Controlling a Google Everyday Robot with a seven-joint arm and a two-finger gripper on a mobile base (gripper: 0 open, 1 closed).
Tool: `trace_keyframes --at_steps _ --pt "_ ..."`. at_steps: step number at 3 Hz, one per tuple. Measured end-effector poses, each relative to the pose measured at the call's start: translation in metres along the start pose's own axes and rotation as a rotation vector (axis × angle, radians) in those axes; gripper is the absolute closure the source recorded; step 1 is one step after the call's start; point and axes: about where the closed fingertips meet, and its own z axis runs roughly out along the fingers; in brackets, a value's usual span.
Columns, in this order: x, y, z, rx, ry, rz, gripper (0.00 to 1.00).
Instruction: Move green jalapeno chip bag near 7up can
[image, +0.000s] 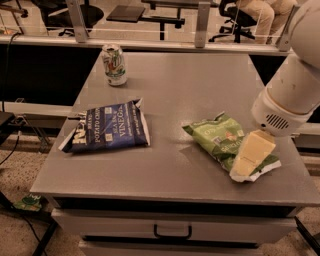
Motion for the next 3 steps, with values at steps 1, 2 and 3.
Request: trace_keyframes --at_steps 1,2,3 --pt "-0.004 0.002 0.012 -0.009 0.010 0.006 0.25" --pt "-0.008 0.003 0.014 -0.012 0.013 0.005 0.47" --pt "-0.024 -0.005 0.002 0.014 -0.003 -0.030 0.78"
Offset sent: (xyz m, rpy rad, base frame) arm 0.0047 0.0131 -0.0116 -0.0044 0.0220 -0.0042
